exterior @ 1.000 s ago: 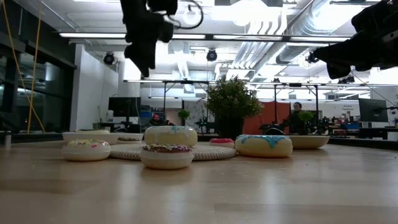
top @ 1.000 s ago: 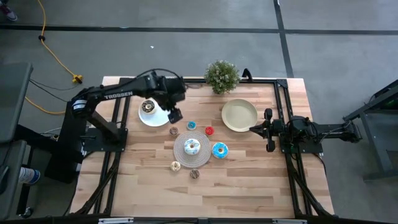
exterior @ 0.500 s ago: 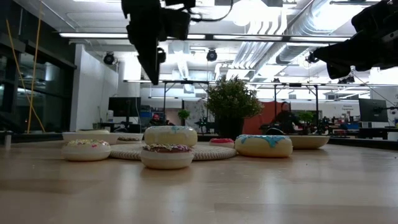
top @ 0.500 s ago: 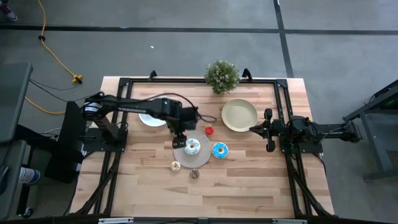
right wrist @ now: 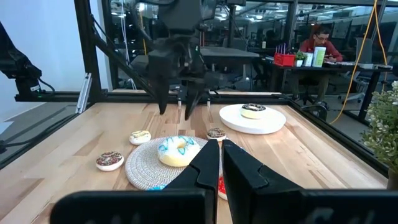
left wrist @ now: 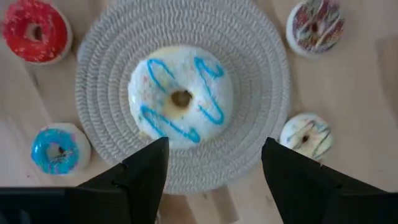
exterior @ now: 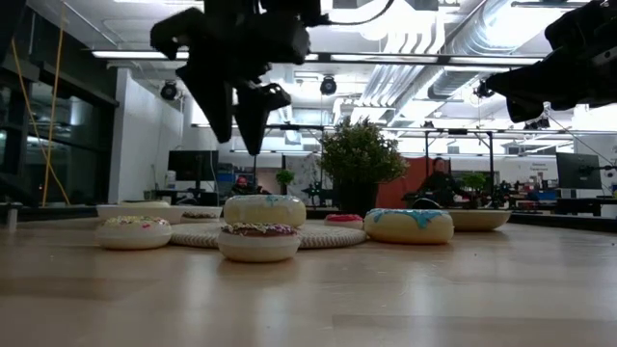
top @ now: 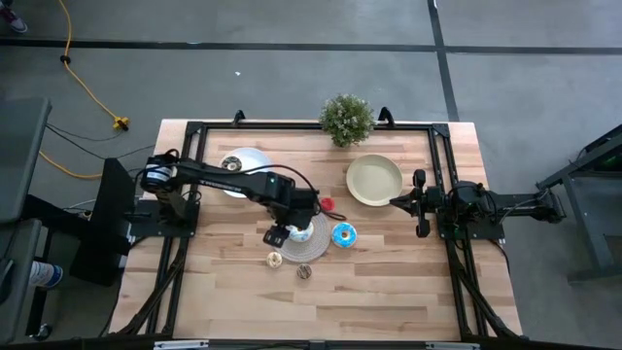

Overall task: Pick & Place donuts
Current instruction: Put the large white donut on the white plate

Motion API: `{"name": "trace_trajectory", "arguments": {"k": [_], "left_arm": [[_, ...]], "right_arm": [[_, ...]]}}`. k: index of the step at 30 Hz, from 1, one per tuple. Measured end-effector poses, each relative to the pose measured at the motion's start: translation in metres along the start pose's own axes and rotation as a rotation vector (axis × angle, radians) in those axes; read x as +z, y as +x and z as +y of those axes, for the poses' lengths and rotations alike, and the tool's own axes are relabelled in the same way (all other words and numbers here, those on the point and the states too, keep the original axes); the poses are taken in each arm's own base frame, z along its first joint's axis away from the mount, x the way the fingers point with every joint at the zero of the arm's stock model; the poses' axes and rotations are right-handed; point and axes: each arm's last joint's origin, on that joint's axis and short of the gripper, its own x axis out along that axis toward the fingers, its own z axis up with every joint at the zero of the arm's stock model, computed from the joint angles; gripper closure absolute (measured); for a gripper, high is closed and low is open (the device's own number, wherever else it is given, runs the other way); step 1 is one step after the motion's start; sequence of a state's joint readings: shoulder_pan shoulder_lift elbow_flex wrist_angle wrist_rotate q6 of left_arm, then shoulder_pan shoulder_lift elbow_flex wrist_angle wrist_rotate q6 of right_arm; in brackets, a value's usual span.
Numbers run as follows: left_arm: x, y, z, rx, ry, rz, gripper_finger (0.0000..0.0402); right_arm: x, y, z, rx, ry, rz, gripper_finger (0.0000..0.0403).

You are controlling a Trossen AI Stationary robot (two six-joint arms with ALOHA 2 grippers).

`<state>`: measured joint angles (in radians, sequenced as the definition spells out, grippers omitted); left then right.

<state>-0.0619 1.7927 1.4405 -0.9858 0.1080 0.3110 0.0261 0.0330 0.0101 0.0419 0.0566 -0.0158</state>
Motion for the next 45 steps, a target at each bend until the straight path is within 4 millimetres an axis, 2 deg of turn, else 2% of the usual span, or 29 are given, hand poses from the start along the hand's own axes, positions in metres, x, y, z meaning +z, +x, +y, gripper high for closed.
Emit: {"name": "trace_trajectory", "arguments": {"k": [7,19,41,45], "left_arm": [[0.007,0.011,-0.001,0.034,0.101,-0.003,0.0153],[0.016,0.037,-0.007,0.033,0.099,0.017,0.0153],[0.018,0.042,-0.010,0.077,0.003,0.027,0.0153],[0.018,0.049,-0.011,0.075,-0.016,0.046,0.0153]], "right_arm": [[0.000,0.000,0.000,0.000,0.000,0.000,0.0391],[0.000,0.000,0.000,0.000,0.000,0.000,0.0391],[-0.001,0.000,0.000,0.000,0.000,0.007,0.0391],[0.000,0.000,0.000,0.000,0.000,0.006,0.0391]]}}
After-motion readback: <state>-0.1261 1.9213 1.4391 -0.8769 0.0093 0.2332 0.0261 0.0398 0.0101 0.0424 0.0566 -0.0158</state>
